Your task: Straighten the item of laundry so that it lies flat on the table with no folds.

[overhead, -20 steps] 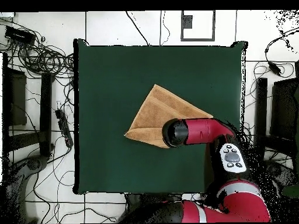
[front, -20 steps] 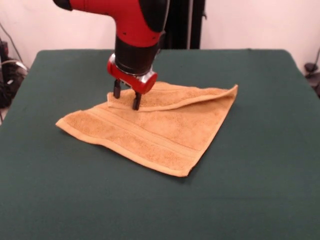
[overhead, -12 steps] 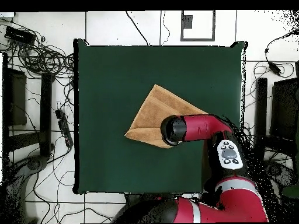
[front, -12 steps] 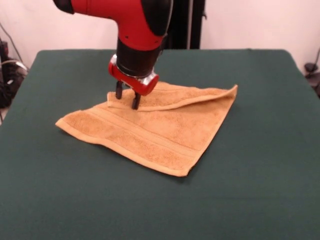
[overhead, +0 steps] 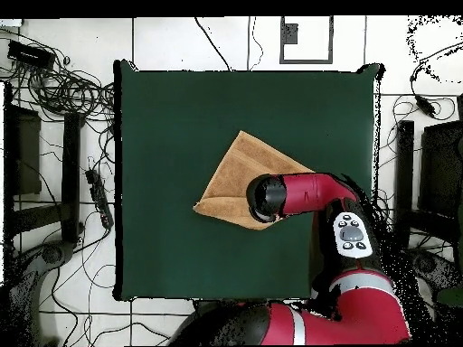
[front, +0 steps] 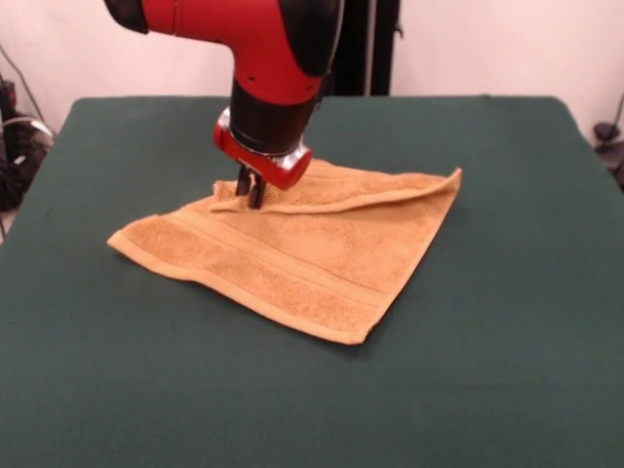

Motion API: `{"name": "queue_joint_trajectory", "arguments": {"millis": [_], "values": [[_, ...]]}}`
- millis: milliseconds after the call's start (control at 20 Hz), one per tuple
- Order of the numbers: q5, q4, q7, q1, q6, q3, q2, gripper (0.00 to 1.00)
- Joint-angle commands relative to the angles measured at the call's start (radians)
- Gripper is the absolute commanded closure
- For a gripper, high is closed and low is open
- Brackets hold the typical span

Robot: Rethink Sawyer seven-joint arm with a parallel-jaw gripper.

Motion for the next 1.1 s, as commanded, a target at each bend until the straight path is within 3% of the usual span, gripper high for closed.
{"name": "queue_joint_trajectory", "arguments": {"millis": [50, 200, 600, 850, 1100], "values": [[-0.072, -0.002, -0.182, 0.004, 0.063, 0.070, 0.096, 1.00], [-0.067, -0.007, -0.144, 0.015, 0.052, 0.054, 0.082, 1.00], [-0.032, 0.202, -0.164, -0.015, 0.060, 0.074, -0.079, 1.00], [-0.043, 0.213, -0.050, 0.052, 0.052, 0.015, -0.066, 1.00], [-0.007, 0.195, -0.010, 0.076, 0.067, 0.015, -0.013, 1.00]]}}
